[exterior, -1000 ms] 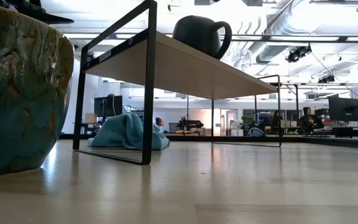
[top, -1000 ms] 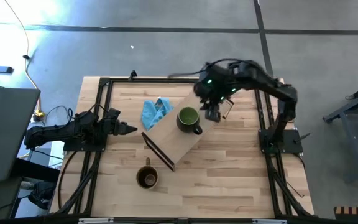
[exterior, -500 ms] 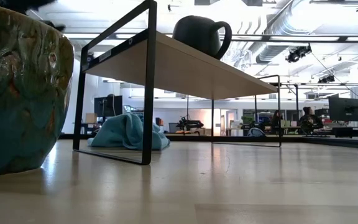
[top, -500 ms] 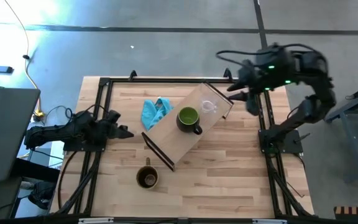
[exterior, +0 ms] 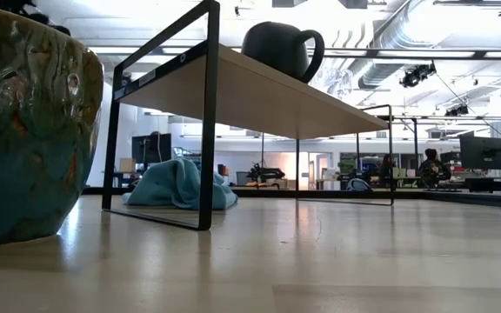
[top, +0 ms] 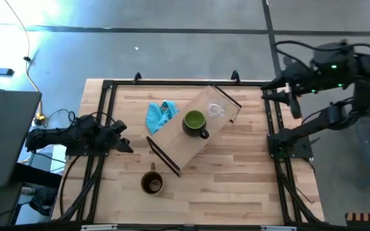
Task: Stack small to large cups/mugs on shelf
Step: Put the green mug on the shelf
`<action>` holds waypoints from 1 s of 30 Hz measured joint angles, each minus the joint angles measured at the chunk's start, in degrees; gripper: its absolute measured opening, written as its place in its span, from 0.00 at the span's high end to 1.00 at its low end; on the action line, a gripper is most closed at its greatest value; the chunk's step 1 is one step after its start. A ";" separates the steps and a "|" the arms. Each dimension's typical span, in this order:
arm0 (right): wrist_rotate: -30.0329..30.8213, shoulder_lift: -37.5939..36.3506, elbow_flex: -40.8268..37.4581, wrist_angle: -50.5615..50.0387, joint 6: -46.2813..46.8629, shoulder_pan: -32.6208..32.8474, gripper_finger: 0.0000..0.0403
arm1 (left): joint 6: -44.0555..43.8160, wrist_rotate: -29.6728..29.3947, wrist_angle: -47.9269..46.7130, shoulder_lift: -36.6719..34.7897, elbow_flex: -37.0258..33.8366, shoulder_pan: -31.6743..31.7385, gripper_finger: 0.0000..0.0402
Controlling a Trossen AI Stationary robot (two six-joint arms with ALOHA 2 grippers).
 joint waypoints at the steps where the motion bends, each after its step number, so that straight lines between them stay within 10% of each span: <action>1: 0.00 -0.65 0.00 0.00 -0.01 0.00 0.68 | 0.77 0.17 -2.21 0.00 0.37 -0.59 0.50; 20: 16.19 -6.40 -0.01 0.00 -1.48 -0.11 0.68 | 27.61 -4.69 -16.80 -0.01 3.62 -8.79 0.50; 30: 15.17 -14.22 -3.95 1.33 2.45 -0.09 0.68 | 33.47 -10.68 -16.79 -0.02 3.64 -8.68 0.50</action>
